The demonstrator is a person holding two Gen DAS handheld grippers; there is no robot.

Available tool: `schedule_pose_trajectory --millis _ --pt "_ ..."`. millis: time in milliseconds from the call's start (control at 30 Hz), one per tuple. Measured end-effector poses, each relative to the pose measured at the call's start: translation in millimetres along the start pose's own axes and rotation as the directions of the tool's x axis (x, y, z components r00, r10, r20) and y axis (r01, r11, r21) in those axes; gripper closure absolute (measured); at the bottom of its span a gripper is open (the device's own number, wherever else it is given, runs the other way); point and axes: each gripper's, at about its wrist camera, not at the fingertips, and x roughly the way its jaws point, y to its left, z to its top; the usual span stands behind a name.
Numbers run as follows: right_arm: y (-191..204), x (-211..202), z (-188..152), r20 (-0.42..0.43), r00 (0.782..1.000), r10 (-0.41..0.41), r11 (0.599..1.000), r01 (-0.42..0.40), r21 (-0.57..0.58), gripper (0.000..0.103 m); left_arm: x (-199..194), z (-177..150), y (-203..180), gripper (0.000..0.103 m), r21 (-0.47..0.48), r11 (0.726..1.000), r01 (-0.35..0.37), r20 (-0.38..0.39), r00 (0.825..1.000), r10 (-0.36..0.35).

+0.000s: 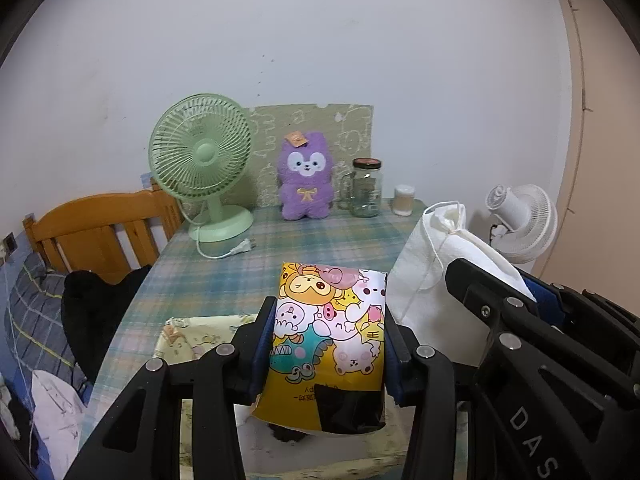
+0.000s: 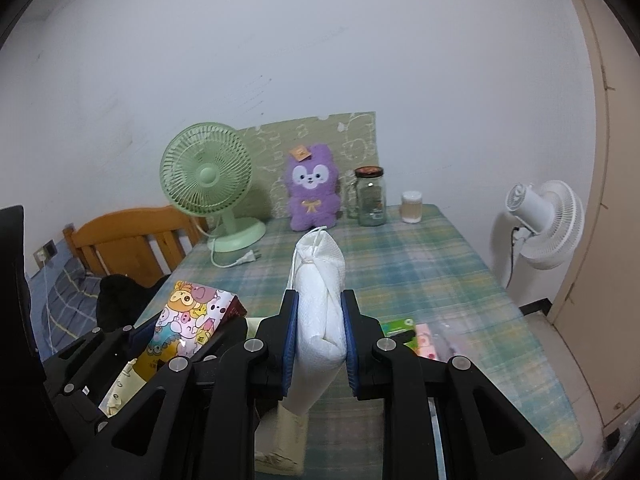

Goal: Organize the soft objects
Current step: 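Carry the cartoon pack with the left tool toward the yellow box while the right tool carries the white bag, then lower the cartoon pack into the yellow box and open the left tool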

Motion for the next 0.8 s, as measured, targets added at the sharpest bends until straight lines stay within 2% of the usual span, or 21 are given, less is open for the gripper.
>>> schedule_pose_trajectory --millis 433,800 --pt "38 37 -11 -0.062 0.997 0.047 0.999 -0.049 -0.024 0.079 22 -12 40 0.056 -0.015 0.999 -0.043 -0.048 0.998 0.043" --pt "60 72 -27 -0.156 0.985 0.07 0.995 -0.08 -0.059 0.079 52 -29 67 0.054 -0.04 0.998 -0.056 -0.129 0.99 0.05"
